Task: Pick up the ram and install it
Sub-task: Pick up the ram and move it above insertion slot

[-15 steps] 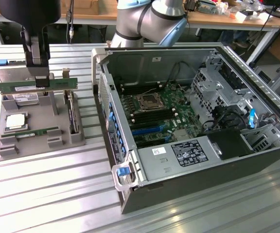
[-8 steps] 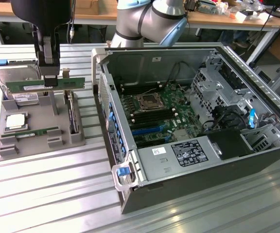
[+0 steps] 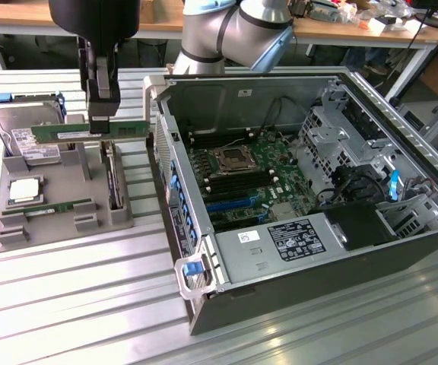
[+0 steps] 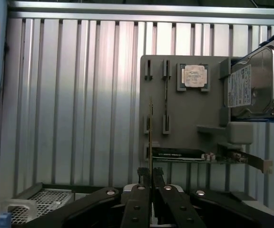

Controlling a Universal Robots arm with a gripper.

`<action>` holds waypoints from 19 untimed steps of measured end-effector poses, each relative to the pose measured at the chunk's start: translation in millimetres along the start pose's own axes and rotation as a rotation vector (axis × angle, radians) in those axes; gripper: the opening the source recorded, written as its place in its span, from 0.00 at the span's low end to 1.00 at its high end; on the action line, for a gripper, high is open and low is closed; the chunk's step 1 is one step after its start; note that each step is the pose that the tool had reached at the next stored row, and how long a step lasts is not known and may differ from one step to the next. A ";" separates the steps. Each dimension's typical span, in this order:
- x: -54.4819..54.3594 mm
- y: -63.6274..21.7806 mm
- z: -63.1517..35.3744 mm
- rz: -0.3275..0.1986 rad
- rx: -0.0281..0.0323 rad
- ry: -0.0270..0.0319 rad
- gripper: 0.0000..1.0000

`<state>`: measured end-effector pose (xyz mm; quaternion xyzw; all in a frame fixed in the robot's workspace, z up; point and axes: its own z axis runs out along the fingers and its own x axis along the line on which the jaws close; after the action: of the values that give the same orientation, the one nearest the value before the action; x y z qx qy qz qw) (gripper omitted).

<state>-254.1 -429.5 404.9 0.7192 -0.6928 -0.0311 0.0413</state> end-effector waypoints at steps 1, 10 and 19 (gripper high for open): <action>0.1 -1.5 -0.1 0.000 -0.0008 -0.0001 0.13; 0.8 -19.4 -2.0 0.000 -0.0104 -0.0003 0.13; 1.6 -42.5 -4.4 -0.001 -0.0237 -0.0008 0.13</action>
<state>-211.4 -429.6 404.9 0.7189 -0.6922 -0.0397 0.0496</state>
